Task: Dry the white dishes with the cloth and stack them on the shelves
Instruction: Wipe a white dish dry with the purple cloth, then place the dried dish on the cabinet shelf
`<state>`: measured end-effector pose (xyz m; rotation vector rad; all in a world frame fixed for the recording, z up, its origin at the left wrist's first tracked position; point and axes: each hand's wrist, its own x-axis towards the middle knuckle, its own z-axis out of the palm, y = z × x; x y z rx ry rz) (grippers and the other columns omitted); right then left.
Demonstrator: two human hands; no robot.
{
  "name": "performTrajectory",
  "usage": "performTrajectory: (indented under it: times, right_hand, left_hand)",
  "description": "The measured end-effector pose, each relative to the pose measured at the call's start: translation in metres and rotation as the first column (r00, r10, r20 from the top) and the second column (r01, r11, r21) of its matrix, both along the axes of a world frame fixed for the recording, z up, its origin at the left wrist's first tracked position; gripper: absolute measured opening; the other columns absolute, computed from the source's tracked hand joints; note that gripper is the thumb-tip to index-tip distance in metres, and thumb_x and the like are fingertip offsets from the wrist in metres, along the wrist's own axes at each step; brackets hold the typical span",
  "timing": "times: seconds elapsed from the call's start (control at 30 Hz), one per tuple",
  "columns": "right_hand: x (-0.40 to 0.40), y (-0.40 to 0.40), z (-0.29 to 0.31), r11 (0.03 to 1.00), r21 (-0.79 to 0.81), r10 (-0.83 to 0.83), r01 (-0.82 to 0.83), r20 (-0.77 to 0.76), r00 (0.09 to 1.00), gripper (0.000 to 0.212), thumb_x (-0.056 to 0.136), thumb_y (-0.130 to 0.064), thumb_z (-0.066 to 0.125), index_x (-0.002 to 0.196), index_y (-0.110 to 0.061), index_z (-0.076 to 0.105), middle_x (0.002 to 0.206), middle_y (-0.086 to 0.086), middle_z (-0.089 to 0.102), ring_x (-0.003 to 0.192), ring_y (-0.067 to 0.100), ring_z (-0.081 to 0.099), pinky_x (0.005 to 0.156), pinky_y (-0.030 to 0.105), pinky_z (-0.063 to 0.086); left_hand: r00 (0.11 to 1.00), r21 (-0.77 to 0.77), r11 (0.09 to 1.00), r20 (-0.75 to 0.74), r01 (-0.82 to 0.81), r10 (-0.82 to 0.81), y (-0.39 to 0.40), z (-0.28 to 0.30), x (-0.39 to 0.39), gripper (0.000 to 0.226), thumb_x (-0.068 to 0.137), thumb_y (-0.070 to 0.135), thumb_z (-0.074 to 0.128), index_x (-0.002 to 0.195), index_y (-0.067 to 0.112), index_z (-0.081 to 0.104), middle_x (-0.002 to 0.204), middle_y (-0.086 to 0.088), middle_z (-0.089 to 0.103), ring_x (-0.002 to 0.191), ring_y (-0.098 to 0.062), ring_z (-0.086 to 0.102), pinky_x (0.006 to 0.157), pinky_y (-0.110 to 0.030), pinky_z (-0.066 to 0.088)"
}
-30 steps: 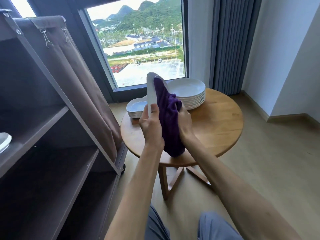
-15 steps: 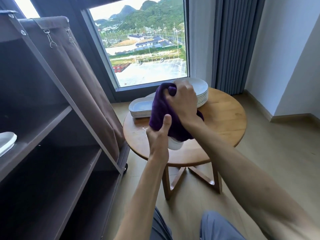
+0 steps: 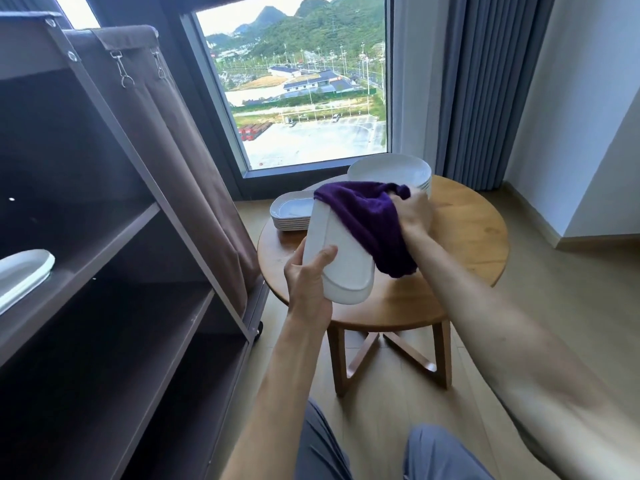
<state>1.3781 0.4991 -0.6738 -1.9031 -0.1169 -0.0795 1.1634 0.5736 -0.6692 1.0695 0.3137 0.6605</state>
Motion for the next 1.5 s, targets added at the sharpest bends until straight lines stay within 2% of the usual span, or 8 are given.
performTrajectory:
  times: [0.17,0.27,0.5,0.73,0.87,1.07,1.27,1.5]
  right_hand:
    - [-0.002,-0.016,-0.026,0.979,0.048,-0.178,0.197,-0.261,0.949,0.024,0.092,-0.025,0.06,0.108,-0.007,0.061,0.118,0.019,0.068,0.109,0.035,0.063,0.089,0.038,0.046]
    - [-0.017,-0.009,-0.002,0.961,-0.127,-0.25,0.247,-0.008,0.968,0.046,0.085,-0.02,0.059,0.129,-0.01,0.054,0.133,0.016,0.057,0.125,0.036,0.052,0.106,0.045,0.042]
    - [-0.054,0.041,0.074,0.683,0.666,0.485,-0.3,-0.108,0.868,0.036,0.102,-0.052,0.039,0.121,-0.024,0.051,0.115,0.01,0.062,0.101,0.026,0.065,0.08,0.042,0.058]
    - [-0.07,0.091,0.081,0.628,0.713,0.539,-0.311,-0.11,0.835,0.017,0.1,-0.024,0.047,0.112,-0.017,0.056,0.104,0.015,0.057,0.086,0.03,0.065,0.056,0.031,0.057]
    - [-0.096,0.141,0.089,0.61,0.76,0.527,-0.223,-0.179,0.831,0.018,0.099,-0.002,0.039,0.108,-0.006,0.053,0.096,0.009,0.055,0.085,0.028,0.062,0.049,0.03,0.058]
    - [-0.17,0.237,0.101,0.549,0.791,0.642,-0.269,-0.193,0.742,0.03,0.101,-0.018,0.045,0.127,-0.012,0.058,0.118,0.017,0.06,0.106,0.032,0.062,0.065,0.039,0.062]
    - [-0.263,0.303,0.118,0.412,0.822,0.819,-0.394,-0.144,0.555,0.009,0.099,-0.021,0.046,0.099,-0.021,0.055,0.115,0.01,0.057,0.104,0.026,0.06,0.06,0.034,0.061]
    - [-0.325,0.35,0.13,0.331,0.709,0.925,-0.622,-0.111,0.365,0.037,0.089,-0.048,0.057,0.115,-0.022,0.063,0.12,0.004,0.066,0.115,0.025,0.062,0.105,0.05,0.05]
  left_hand:
    - [0.988,0.212,0.965,0.006,-0.154,0.157,0.019,0.006,-0.008,0.033,0.072,0.013,0.071,0.097,0.033,0.078,0.093,0.006,0.073,0.097,-0.019,0.067,0.075,-0.035,0.059]
    - [0.957,0.644,0.733,-0.006,-0.218,0.29,0.035,0.017,0.0,0.033,0.082,0.022,0.075,0.096,0.051,0.071,0.084,0.022,0.068,0.085,0.001,0.064,0.065,-0.034,0.062]
    - [0.954,0.985,0.162,0.009,-0.06,0.299,0.065,0.043,0.015,0.035,0.096,0.011,0.068,0.129,0.019,0.071,0.131,-0.005,0.07,0.11,-0.03,0.071,0.084,-0.05,0.061]
    - [0.842,0.993,-0.114,0.046,0.019,0.538,0.102,0.067,-0.01,0.034,0.09,0.017,0.077,0.123,0.025,0.075,0.138,-0.011,0.065,0.134,-0.036,0.054,0.106,-0.06,0.046]
    - [0.553,0.982,0.054,0.055,-0.179,0.831,0.127,0.073,-0.04,0.067,0.086,0.056,0.075,0.141,0.018,0.062,0.163,-0.019,0.031,0.15,-0.036,0.028,0.112,-0.053,0.039]
    - [0.516,0.846,0.261,0.02,-0.466,0.857,0.17,0.078,-0.113,0.106,0.081,0.042,0.085,0.161,0.011,0.023,0.163,-0.012,0.025,0.149,-0.022,0.029,0.118,-0.025,0.026]
    - [0.32,0.816,0.113,0.092,-0.567,0.943,0.203,0.101,-0.198,0.096,0.081,0.032,0.085,0.157,0.016,0.029,0.159,-0.013,0.032,0.144,-0.027,0.037,0.108,-0.011,0.038]
    - [0.103,0.85,-0.026,0.094,-0.526,0.99,0.22,0.116,-0.274,0.096,0.076,0.038,0.088,0.155,0.016,0.038,0.154,-0.003,0.047,0.136,-0.01,0.043,0.108,-0.024,0.029]
